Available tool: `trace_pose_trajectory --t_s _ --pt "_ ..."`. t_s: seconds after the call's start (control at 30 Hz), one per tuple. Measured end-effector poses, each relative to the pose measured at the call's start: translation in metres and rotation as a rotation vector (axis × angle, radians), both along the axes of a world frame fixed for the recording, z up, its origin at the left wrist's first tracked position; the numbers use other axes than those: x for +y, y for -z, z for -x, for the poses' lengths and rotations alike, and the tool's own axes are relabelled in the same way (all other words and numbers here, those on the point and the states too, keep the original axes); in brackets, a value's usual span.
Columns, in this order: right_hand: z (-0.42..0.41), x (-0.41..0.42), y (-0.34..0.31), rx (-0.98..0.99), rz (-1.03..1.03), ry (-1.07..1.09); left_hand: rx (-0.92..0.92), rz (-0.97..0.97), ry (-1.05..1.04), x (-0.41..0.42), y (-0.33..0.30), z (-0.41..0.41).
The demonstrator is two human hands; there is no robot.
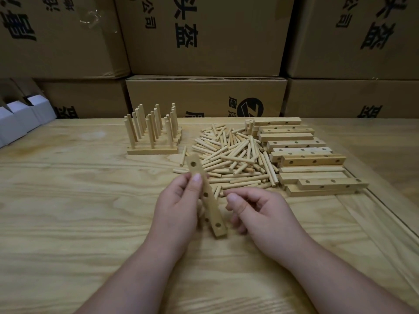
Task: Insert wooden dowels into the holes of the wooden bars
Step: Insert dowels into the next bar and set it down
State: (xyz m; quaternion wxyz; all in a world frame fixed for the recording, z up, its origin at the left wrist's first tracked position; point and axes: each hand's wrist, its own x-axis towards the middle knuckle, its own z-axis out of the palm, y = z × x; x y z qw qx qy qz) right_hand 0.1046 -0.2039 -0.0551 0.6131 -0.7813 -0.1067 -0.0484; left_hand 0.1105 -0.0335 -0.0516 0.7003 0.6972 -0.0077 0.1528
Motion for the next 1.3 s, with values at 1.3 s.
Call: trace_pose_trajectory --t_s 1.3 --pt "-0.006 -0.005 0.002 -0.365 0.867 -0.136 0.388 0.837 0.246 0.009 -0.006 -0.016"
